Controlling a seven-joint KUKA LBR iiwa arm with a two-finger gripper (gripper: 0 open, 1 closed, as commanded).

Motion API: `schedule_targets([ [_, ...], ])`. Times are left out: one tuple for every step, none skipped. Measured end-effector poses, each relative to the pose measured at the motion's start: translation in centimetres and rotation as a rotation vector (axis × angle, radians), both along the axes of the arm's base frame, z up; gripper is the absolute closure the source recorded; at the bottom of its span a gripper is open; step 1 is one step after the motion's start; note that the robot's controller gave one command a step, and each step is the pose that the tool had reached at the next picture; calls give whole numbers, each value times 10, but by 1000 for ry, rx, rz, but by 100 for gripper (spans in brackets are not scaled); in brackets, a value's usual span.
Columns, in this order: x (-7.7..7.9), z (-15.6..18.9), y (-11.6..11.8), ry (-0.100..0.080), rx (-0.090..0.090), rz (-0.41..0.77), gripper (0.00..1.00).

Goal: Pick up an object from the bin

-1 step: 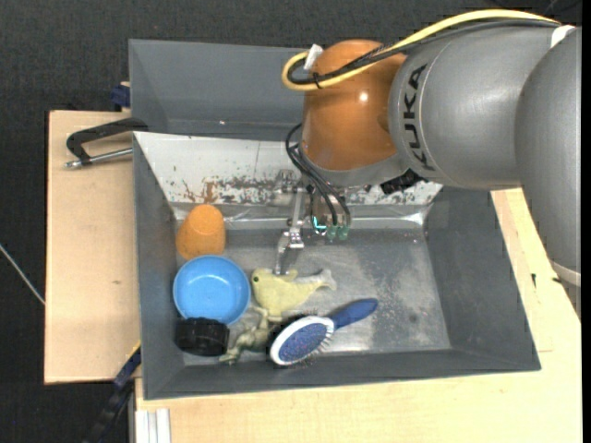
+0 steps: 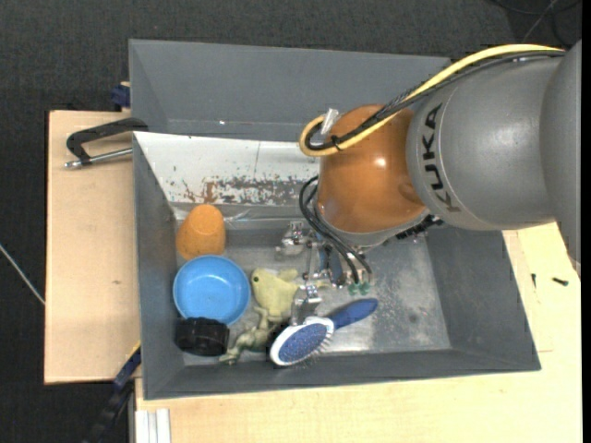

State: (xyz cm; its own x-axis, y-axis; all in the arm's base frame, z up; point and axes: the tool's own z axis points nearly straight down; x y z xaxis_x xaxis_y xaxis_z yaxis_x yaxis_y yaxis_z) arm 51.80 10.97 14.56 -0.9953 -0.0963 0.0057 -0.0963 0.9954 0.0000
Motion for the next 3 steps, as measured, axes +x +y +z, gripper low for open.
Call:
schedule_targets([
  [15, -69, -6, -15, 4, 312, 0],
  [14, -68, -6, -12, 4, 311, 100],
  [37, 58, -11, -22, 2, 450, 100],
])
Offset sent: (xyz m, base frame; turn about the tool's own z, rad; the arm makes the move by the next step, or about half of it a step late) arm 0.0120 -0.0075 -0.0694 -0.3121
